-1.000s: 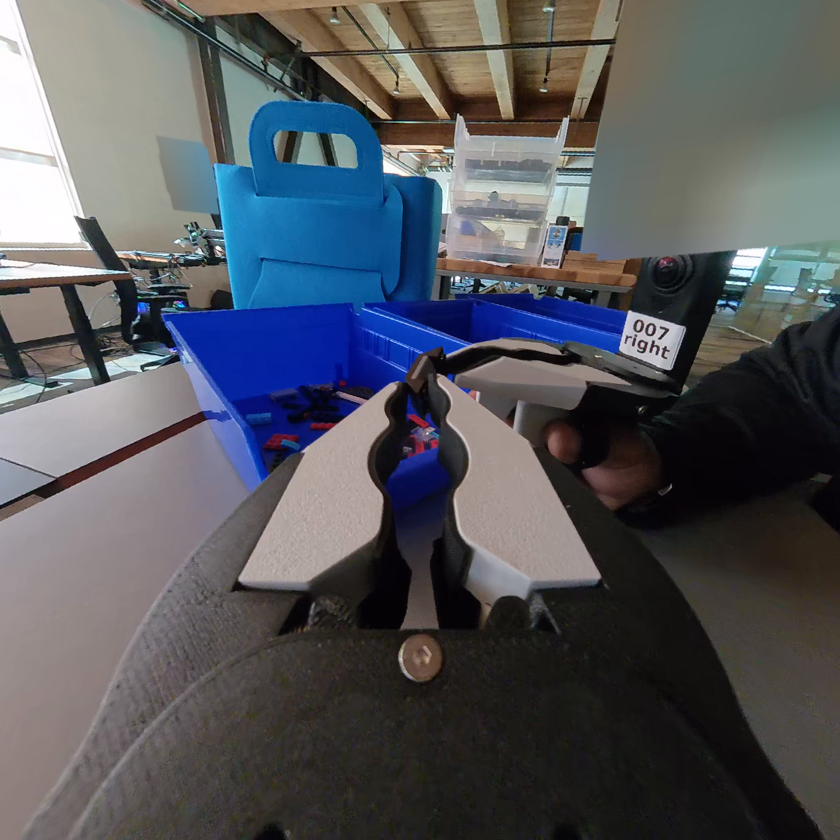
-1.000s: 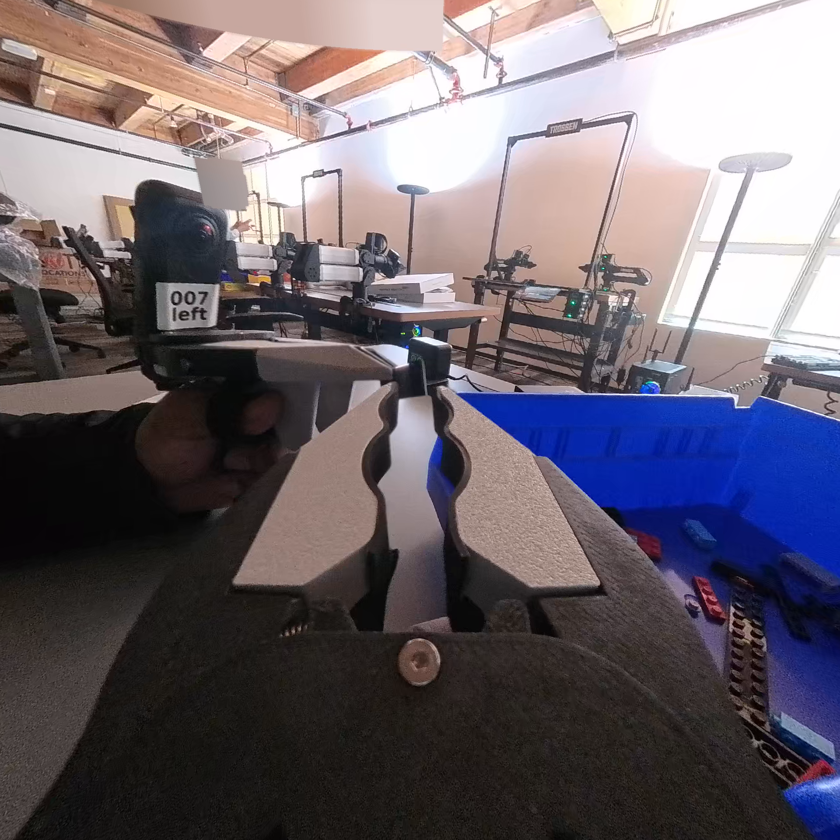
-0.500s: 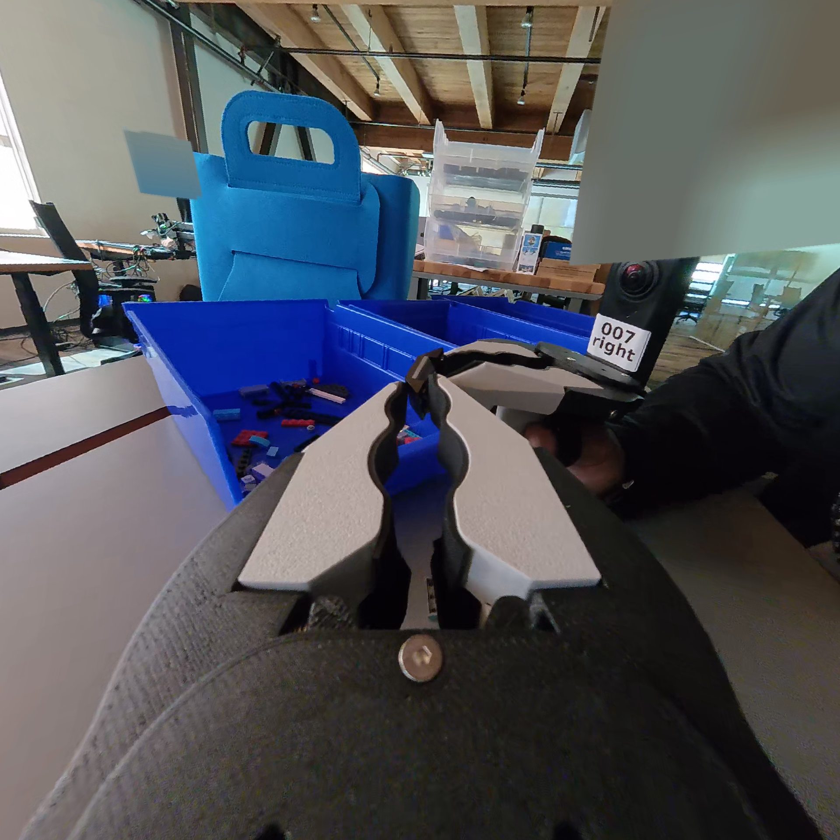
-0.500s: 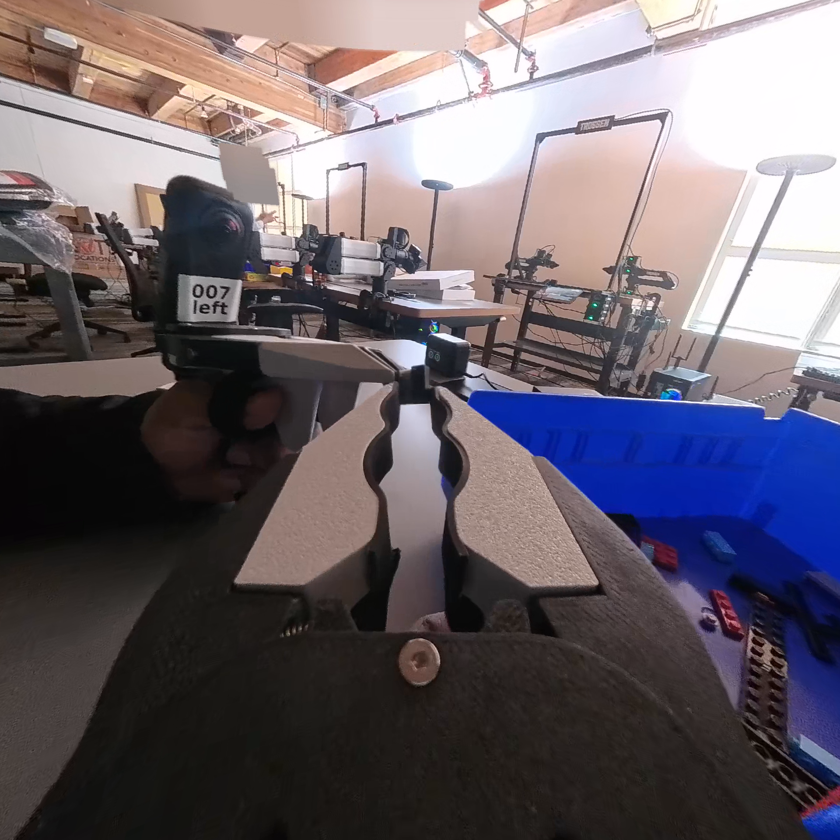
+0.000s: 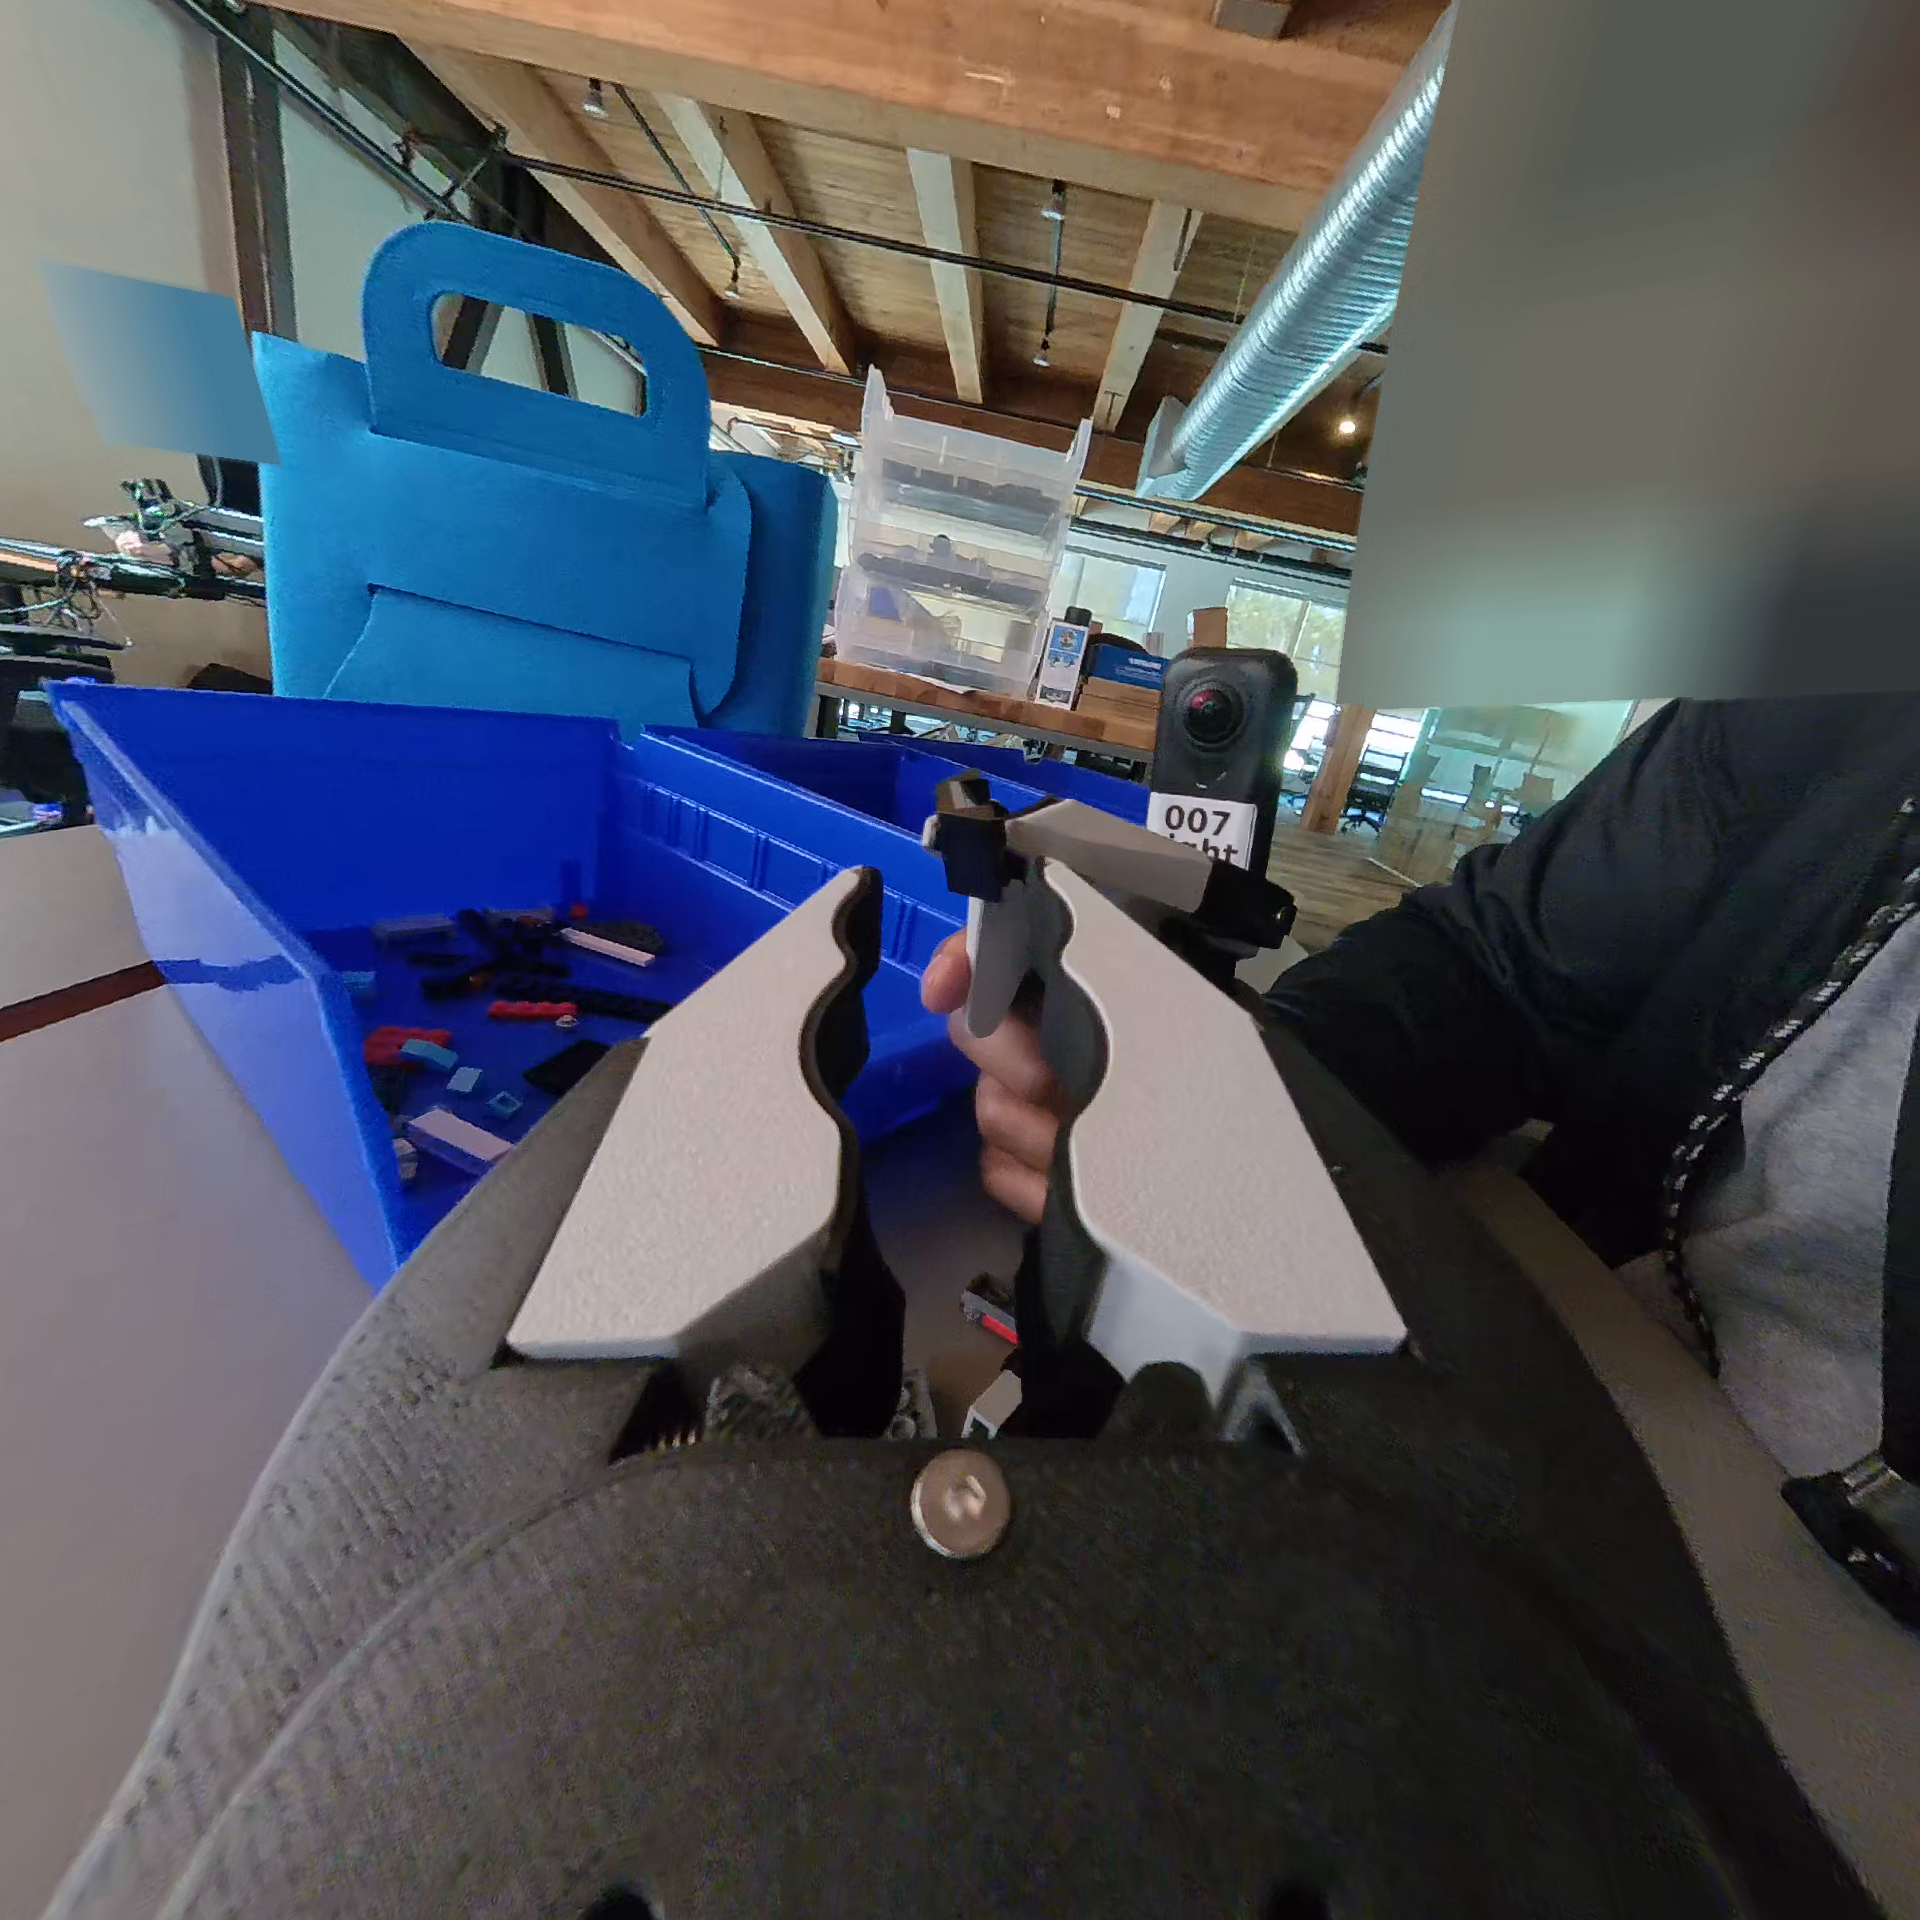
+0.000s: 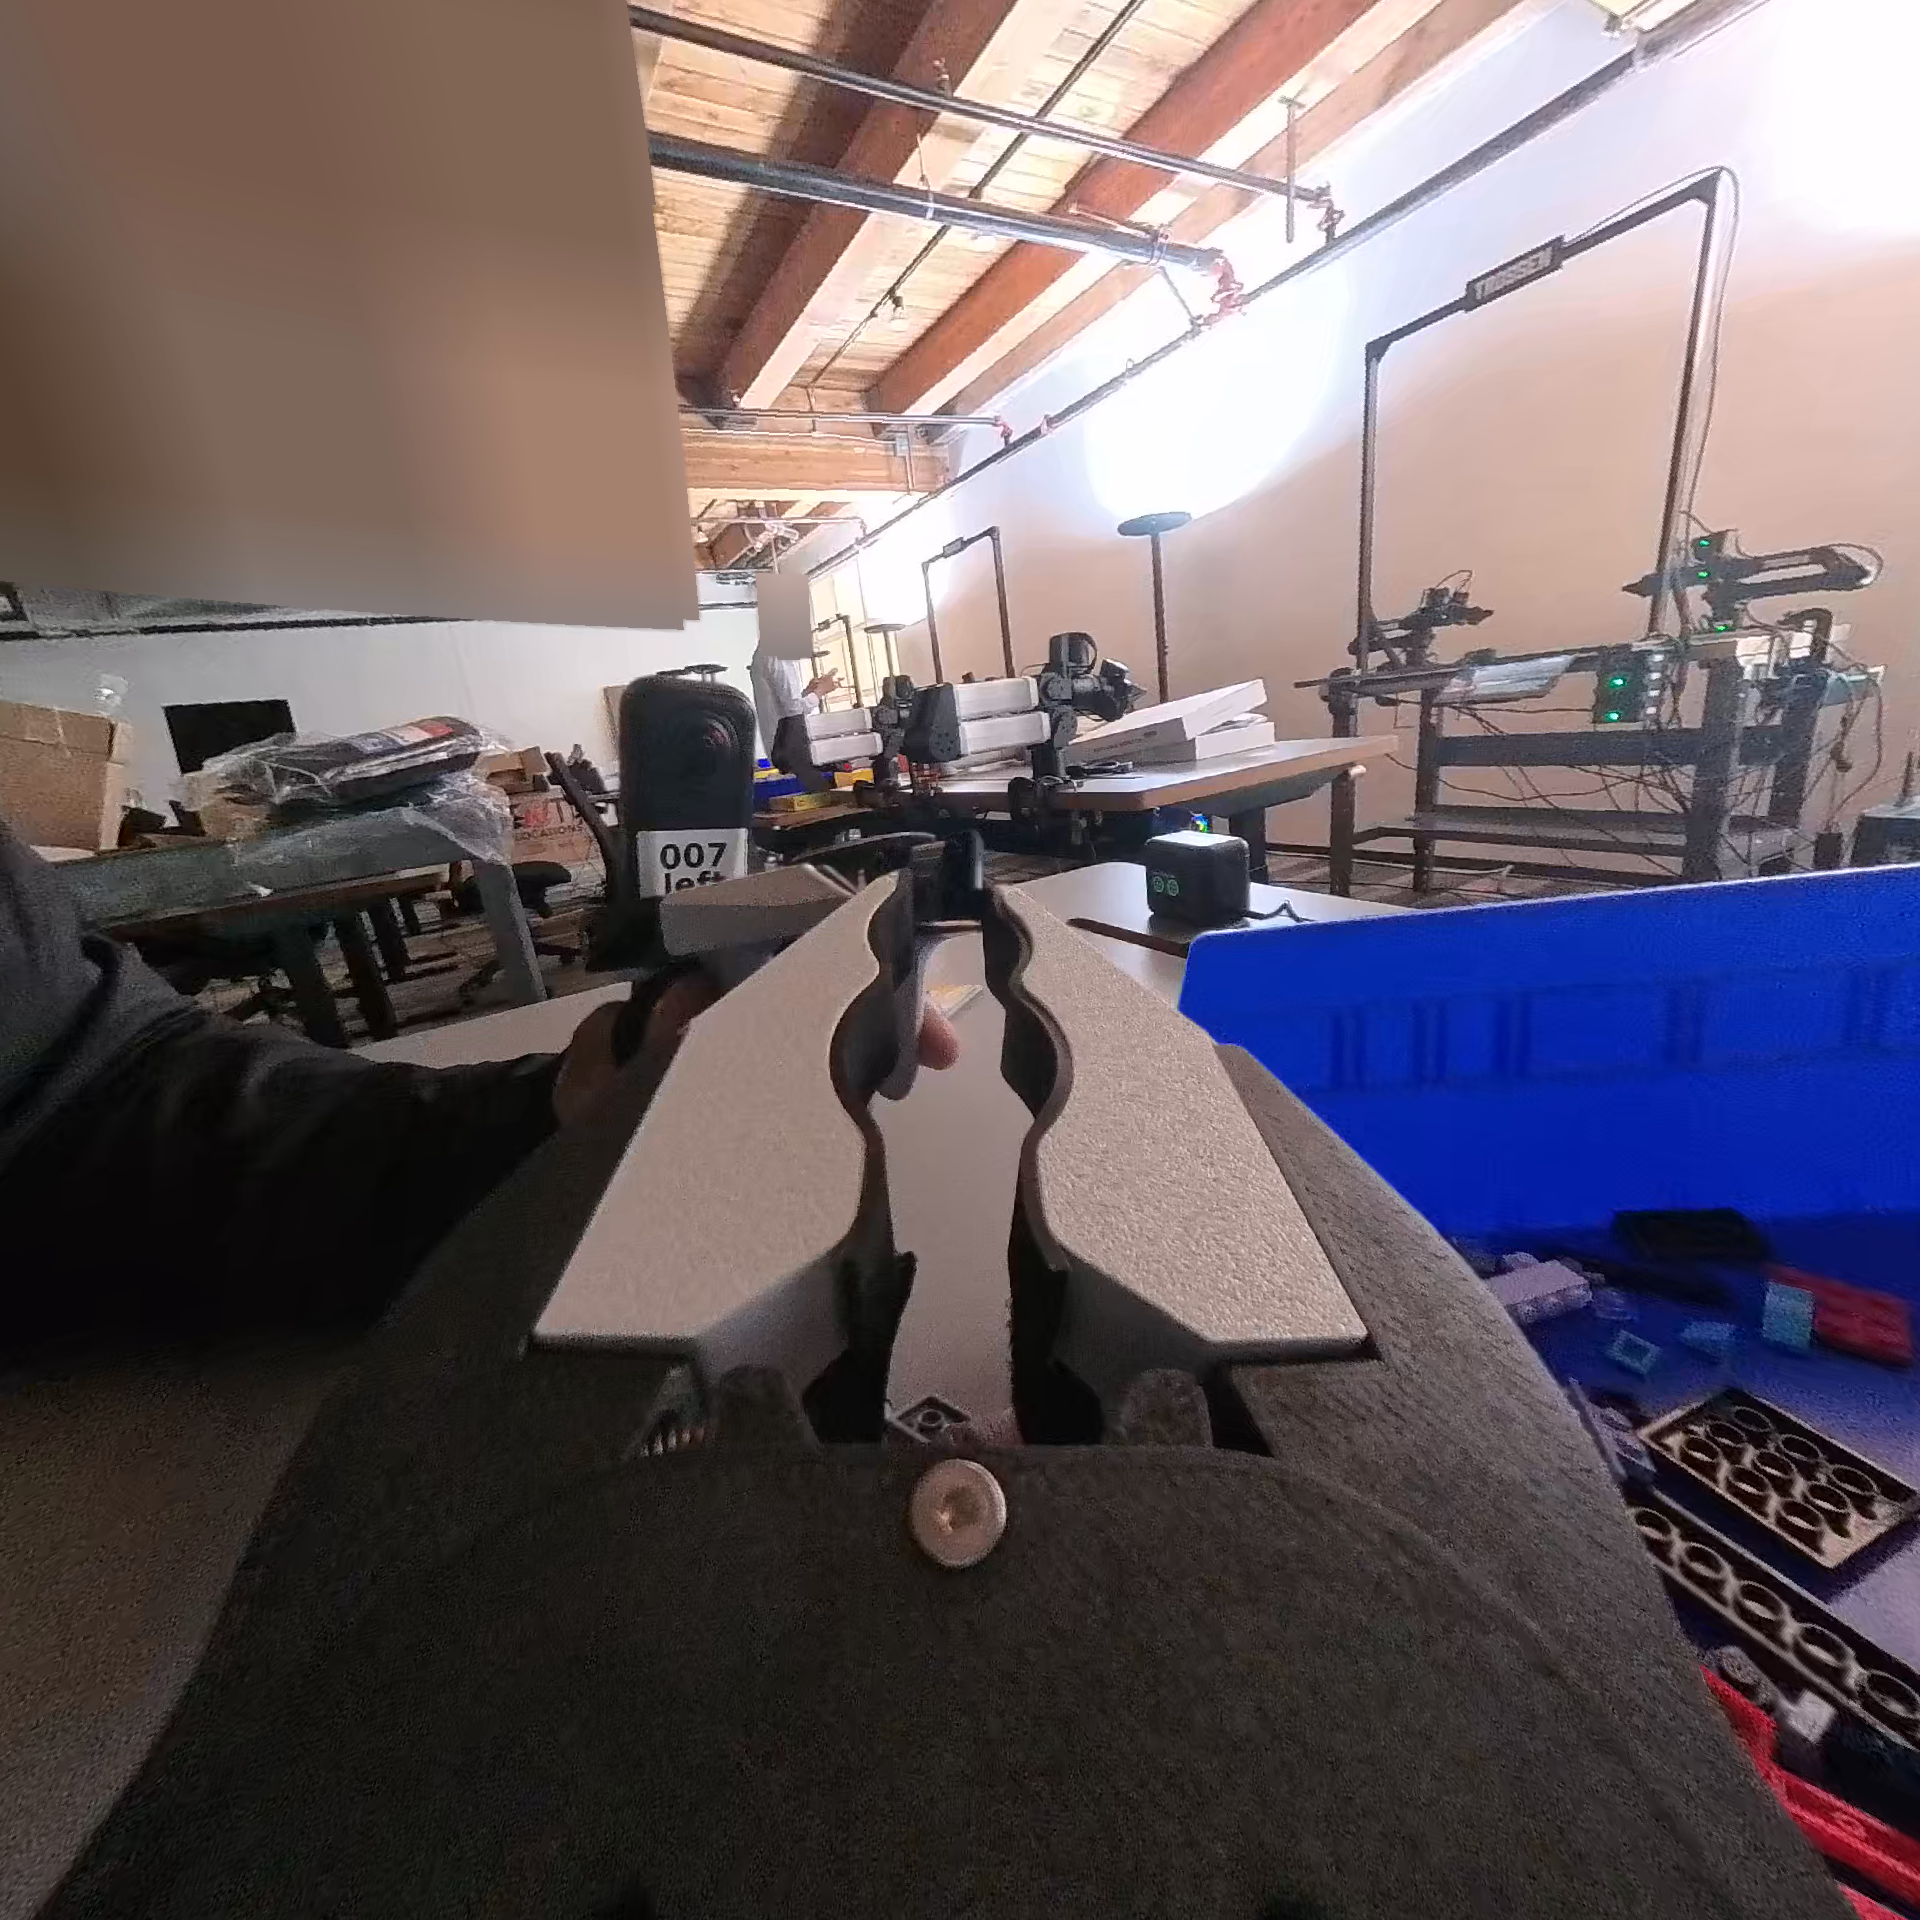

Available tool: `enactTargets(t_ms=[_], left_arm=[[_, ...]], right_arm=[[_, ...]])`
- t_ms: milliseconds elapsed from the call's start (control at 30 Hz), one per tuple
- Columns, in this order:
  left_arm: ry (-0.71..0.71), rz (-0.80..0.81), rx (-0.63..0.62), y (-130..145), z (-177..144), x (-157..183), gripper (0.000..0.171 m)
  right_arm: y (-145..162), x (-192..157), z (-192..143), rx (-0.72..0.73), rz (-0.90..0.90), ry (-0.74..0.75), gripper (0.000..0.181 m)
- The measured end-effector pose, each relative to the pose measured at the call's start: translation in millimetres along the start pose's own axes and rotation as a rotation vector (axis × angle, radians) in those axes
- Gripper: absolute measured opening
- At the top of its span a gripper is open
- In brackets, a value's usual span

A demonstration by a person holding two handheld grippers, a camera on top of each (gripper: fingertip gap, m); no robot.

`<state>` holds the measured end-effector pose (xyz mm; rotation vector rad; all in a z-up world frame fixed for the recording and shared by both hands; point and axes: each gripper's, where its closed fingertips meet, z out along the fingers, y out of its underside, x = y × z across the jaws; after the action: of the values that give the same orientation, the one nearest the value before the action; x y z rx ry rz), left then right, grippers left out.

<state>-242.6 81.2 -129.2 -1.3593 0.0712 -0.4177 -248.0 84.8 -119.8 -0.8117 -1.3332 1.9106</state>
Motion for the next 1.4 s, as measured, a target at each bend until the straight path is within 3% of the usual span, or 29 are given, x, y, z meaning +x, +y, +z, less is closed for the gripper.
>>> enactTargets(t_ms=[133, 367, 500, 700, 867, 1400], left_arm=[[0.024, 0.019, -0.004, 1, 1, 6, 0.013], [0.038, -0.016, 0.001, -1, -1, 5, 0.012], [-0.030, -0.023, -0.008, -2, -4, -8, 0.012], [-0.138, 0.059, -0.196, 17, -8, -26, 0.013], [-0.152, 0.147, -0.322, 31, -8, -24, 0.012], [-0.178, 0.286, -0.362, 35, -9, -22, 0.012]], right_arm=[[1, -3, 1, -0.007, -0.007, -0.011, 0.013], [2, -4, 1, -0.017, -0.045, 0.005, 0.014], [5, 4, -1, -0.066, -0.237, 0.119, 0.019], [22, 5, 3, -0.226, -0.659, 0.241, 0.031], [38, 7, 5, -0.350, -0.864, 0.296, 0.031], [44, 14, 1, -0.433, -1.018, 0.365, 0.028]])
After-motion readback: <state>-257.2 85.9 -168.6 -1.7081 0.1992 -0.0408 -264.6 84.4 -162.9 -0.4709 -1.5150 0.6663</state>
